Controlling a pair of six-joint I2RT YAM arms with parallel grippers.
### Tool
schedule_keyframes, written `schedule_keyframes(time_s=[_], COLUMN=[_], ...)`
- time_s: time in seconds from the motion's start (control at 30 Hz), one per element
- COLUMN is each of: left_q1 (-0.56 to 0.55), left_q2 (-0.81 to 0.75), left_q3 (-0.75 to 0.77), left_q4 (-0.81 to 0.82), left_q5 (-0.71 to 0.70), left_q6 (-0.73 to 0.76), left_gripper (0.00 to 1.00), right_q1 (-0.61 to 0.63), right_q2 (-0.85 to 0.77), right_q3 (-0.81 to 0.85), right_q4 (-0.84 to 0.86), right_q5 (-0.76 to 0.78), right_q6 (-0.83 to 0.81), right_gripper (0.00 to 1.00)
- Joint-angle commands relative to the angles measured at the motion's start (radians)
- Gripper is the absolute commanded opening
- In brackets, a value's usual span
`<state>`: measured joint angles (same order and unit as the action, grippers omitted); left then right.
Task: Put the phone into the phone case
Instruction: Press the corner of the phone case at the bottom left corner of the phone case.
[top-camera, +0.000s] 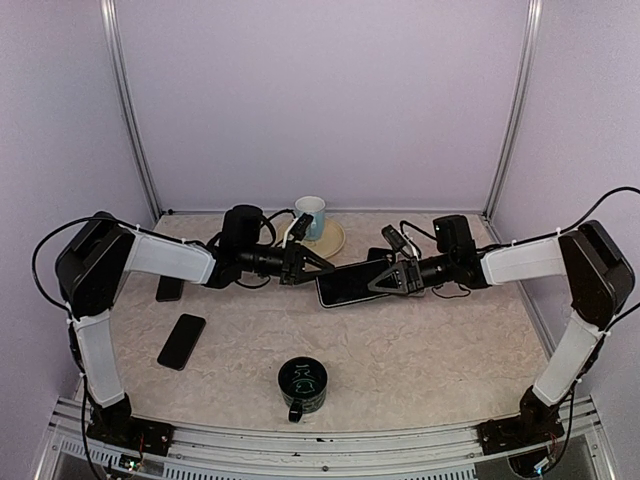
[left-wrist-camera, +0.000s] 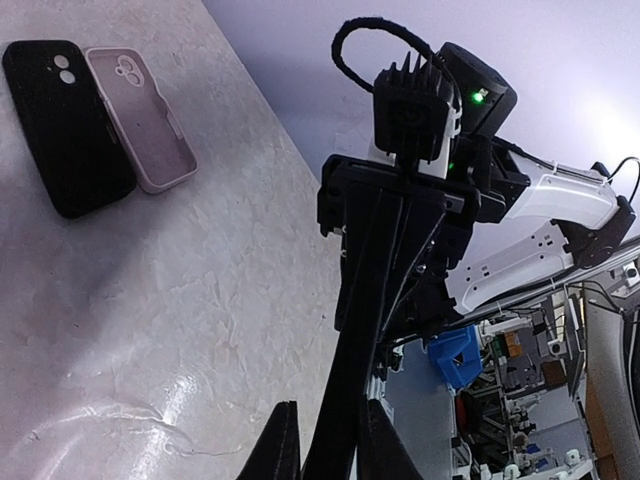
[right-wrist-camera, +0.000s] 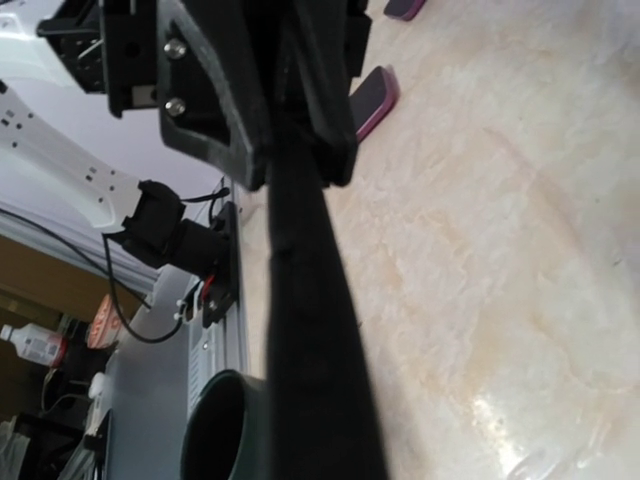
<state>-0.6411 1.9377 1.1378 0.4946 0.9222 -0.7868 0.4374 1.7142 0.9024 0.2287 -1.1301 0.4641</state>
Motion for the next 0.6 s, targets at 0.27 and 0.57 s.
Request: schedule_keyframes(time_s=[0.27, 0.57], left_q1=[-0.013, -0.019], left_q2=[-0.078, -0.055], left_q3=[0.009, -0.020], left_q4=[0.002, 0.097], left_q5=[-0.009, 0.014], left_q6=[-0.043, -0.105], left_gripper=[0.56, 0.61], right_q1=[-0.028, -0.028], right_q2=[-0.094, -0.170], right_q3=[-0.013, -0.068], right_q4=[0.047, 0.149], right_q5=[0.200, 0.161], right_q6=[0.008, 0.024], right_gripper=[0.00, 0.00])
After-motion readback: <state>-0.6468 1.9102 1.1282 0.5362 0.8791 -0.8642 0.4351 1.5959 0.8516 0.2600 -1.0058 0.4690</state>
